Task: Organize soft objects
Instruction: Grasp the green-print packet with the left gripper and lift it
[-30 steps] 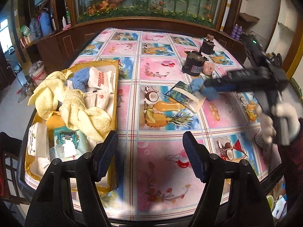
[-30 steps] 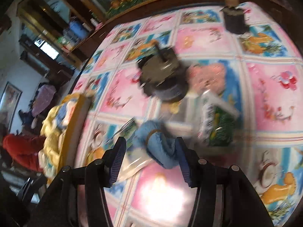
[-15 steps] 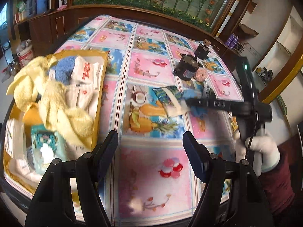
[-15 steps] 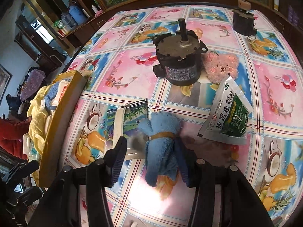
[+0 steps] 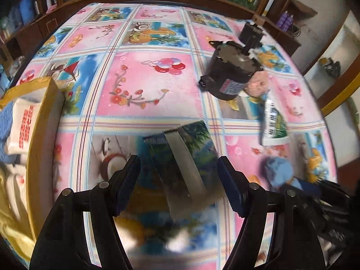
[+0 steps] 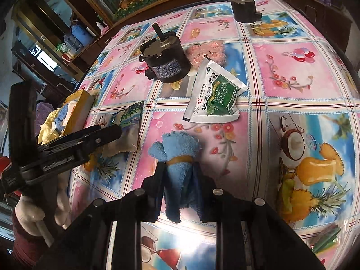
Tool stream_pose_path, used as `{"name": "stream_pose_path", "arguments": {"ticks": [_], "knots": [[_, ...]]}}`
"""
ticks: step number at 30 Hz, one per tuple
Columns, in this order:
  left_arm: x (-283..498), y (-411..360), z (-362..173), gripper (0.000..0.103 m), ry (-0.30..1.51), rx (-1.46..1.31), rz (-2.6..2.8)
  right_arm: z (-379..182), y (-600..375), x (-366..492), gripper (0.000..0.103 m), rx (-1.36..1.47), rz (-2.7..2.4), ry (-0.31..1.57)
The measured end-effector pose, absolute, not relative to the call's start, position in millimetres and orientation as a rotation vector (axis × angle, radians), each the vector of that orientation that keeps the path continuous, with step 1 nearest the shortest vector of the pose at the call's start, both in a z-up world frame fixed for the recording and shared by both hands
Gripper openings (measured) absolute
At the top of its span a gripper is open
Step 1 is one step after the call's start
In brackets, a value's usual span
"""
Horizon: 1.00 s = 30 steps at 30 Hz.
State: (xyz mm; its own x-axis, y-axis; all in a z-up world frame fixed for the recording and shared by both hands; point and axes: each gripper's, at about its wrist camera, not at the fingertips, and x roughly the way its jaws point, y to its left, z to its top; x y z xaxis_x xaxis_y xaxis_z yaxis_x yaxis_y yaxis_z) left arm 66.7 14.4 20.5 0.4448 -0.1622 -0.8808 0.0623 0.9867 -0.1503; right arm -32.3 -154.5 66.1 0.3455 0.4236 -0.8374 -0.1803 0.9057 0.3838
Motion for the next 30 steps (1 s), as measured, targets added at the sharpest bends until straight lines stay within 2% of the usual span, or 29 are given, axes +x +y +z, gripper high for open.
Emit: {"name": "stream_pose_path", "arguments": {"ticks": [3, 5, 9, 10, 11, 14, 21, 30], "knots": [[74.1, 4.2, 16.8, 0.075, 1.080, -0.052, -0.127, 61.3, -156.3, -33.6, 0.023, 0.264, 0.404, 1.159], [76.7, -6.8, 11.4, 0.085, 1.077, 0.028, -0.095, 60.9, -154.9, -32.0, 0.023, 0.275, 0.407, 1.157], [73.0, -16.4, 5.3, 0.088, 1.011, 0.065, -0.144, 60.7, -151.5, -31.6, 0.023, 0.278, 0.415, 1.154], [72.1, -16.1, 5.3, 0.084, 0.997, 0.070, -0.155, 60.6, -151.2, -31.9, 0.023, 0.280, 0.416, 1.154], [70.3, -15.3, 6.4, 0.067, 0.980, 0.073, -0.173, 60.2, -151.1, -32.0, 0.023, 0.280, 0.416, 1.152], [66.7, -9.2, 9.7, 0.062, 0.986, 0.047, -0.212, 60.3, -151.1, -33.4, 0.023, 0.281, 0.416, 1.146], [46.7, 25.4, 23.6, 0.061, 0.990, -0.134, -0.259, 65.1, -154.1, -38.9, 0.023, 0.317, 0.422, 1.119], [-31.4, 96.5, 82.9, 0.061, 0.879, -0.296, -0.233, 96.9, -119.0, -49.0, 0.023, 0.286, 0.526, 1.073]]}}
